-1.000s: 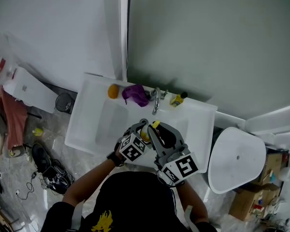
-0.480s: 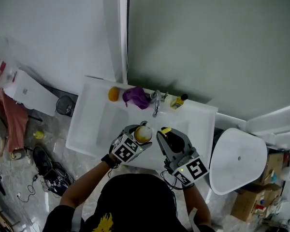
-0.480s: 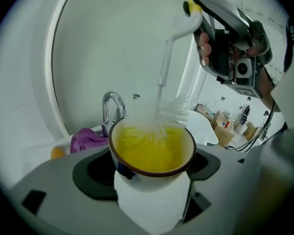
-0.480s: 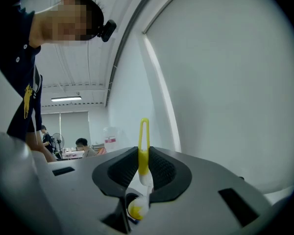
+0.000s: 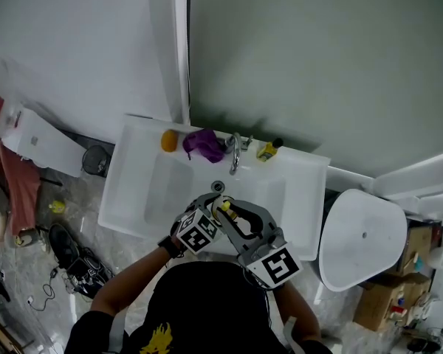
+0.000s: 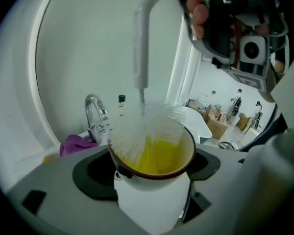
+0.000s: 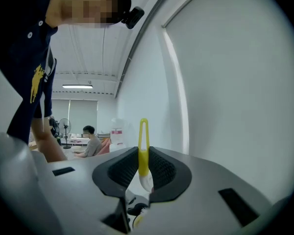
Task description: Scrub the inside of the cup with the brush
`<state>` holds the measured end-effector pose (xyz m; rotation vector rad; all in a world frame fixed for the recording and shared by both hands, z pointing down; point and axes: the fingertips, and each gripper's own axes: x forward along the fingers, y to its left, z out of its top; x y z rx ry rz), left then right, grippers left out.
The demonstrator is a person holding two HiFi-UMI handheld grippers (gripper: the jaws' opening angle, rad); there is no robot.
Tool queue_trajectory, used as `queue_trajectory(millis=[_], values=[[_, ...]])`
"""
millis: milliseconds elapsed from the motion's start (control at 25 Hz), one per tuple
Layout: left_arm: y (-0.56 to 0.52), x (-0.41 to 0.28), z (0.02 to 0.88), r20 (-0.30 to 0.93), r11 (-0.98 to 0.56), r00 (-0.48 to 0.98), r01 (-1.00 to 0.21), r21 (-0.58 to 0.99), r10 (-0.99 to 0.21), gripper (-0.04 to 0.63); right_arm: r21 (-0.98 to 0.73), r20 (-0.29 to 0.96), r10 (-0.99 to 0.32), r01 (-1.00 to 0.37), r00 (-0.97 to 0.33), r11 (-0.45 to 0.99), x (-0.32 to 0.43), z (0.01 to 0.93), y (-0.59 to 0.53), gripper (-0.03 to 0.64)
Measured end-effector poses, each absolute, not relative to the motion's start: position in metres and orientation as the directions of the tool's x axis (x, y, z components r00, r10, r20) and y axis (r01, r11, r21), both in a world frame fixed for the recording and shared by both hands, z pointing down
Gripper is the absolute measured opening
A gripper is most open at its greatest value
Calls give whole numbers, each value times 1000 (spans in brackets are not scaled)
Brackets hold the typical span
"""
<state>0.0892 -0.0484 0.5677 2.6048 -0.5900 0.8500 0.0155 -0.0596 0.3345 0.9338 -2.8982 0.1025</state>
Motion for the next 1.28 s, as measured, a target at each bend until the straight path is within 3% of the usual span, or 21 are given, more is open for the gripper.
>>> queue_trajectory(millis=[280,560,1000,1280], values=[[-35,89,563,595,-854,763,-466,233,-254,413,-173,74,-657,-658,-750,733,65,342,-92,92],[-52,55,581,611,-794,729,-551,256,-309,413,-362,81,-714,-688,-695,629,98,367,-81,87],[-36,74,581,609,-840,747,-491,232,-268,413,-187,105,-634,-642,-766,744,42,355,-63,87],[-30,79,569,572,-839,773,-483,250,-274,413,-221,86,-683,-683,-725,697,64,348,-85,87]])
